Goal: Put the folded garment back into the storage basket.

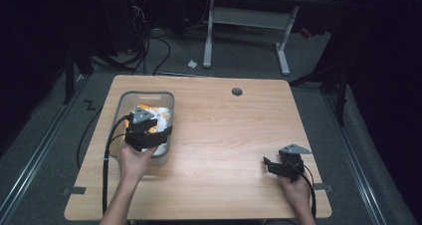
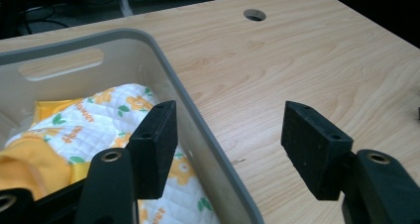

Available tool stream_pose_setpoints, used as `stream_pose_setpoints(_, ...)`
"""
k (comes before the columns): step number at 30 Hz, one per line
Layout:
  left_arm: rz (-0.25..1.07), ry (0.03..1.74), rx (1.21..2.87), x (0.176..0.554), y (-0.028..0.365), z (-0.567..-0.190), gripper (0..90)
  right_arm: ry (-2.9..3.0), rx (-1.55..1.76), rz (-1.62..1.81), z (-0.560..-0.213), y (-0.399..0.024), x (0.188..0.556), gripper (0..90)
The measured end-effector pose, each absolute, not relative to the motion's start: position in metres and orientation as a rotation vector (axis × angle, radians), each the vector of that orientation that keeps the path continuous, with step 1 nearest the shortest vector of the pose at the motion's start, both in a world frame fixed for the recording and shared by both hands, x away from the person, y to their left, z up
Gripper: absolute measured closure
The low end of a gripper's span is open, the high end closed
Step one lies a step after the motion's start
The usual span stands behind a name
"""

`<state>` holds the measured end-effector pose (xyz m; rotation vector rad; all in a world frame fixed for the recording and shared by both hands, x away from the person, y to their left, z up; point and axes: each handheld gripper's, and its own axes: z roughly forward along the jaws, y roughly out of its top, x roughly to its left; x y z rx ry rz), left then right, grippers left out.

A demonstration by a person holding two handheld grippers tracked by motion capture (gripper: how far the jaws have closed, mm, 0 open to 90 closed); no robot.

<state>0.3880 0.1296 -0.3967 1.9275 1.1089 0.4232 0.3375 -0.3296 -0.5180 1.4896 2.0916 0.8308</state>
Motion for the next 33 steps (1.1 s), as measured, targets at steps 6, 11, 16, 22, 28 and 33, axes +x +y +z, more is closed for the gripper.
stream_pose_setpoints(6,0.406,1.069,1.947,0.383,0.119,-0.397,39.2,2.092,1.49,0.831,-0.518,-0.33,0.337,28.9)
stream_pose_setpoints(11,0.387,1.068,1.933,0.379,0.114,-0.401,39.3,2.092,1.49,0.831,-0.518,-0.33,0.337,28.8)
stream_pose_setpoints(16,0.363,1.054,1.933,0.377,0.108,-0.404,39.2,2.092,1.49,0.831,-0.518,-0.33,0.337,28.9)
stream_pose_setpoints(22,0.328,1.031,1.933,0.373,0.099,-0.407,38.7,2.092,1.489,0.831,-0.518,-0.33,0.337,28.8)
stream_pose_setpoints(28,0.306,1.012,1.942,0.369,0.092,-0.411,37.8,2.092,1.49,0.831,-0.518,-0.329,0.337,28.8)
stream_pose_setpoints(33,0.289,0.992,1.941,0.365,0.084,-0.414,37.7,2.093,1.488,0.832,-0.518,-0.33,0.337,28.8)
